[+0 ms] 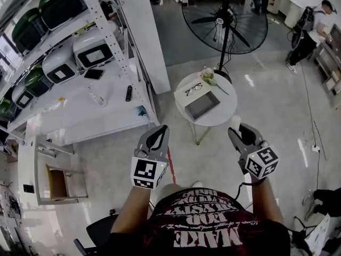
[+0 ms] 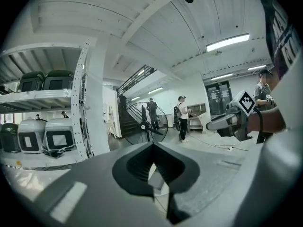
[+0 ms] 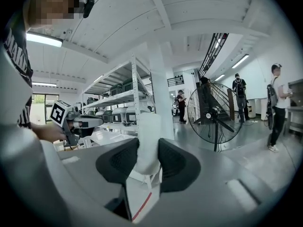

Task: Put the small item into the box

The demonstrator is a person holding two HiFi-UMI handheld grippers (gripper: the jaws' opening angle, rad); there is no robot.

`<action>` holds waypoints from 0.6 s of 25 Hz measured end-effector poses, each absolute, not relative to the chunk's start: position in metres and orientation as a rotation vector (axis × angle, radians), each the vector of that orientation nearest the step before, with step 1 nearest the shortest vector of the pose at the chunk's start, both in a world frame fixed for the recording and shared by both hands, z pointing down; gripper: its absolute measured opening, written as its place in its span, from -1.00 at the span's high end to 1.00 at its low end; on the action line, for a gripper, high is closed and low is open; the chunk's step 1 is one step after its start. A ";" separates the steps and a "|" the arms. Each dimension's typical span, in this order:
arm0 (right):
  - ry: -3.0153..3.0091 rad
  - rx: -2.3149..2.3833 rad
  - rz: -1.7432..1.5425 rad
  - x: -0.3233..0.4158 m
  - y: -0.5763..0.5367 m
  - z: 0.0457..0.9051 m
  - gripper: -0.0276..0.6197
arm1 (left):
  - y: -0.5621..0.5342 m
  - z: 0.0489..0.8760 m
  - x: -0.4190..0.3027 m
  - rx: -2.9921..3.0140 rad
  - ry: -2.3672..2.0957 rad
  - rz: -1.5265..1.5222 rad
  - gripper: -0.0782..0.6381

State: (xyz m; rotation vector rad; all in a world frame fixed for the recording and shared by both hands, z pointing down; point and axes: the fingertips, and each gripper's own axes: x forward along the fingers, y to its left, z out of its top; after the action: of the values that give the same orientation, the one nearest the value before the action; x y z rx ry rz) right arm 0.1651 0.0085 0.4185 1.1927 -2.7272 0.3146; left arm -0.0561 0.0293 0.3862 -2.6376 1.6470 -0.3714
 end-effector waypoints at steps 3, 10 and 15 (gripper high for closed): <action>-2.737 1.188 0.331 0.172 0.009 0.421 0.43 | 0.032 0.390 -0.053 -2.640 1.654 -0.397 0.78; -2.733 1.163 0.412 0.176 0.019 0.438 0.43 | 0.037 0.386 -0.043 -2.649 1.633 -0.413 0.78; -2.731 1.168 0.417 0.177 0.014 0.443 0.43 | 0.036 0.393 -0.034 -2.672 1.587 -0.446 0.78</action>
State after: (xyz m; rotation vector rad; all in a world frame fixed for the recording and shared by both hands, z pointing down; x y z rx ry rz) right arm 0.1773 0.0145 0.4432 1.1681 -2.7314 0.4173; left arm -0.0341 0.0356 0.3932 -2.6716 1.5868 -0.4455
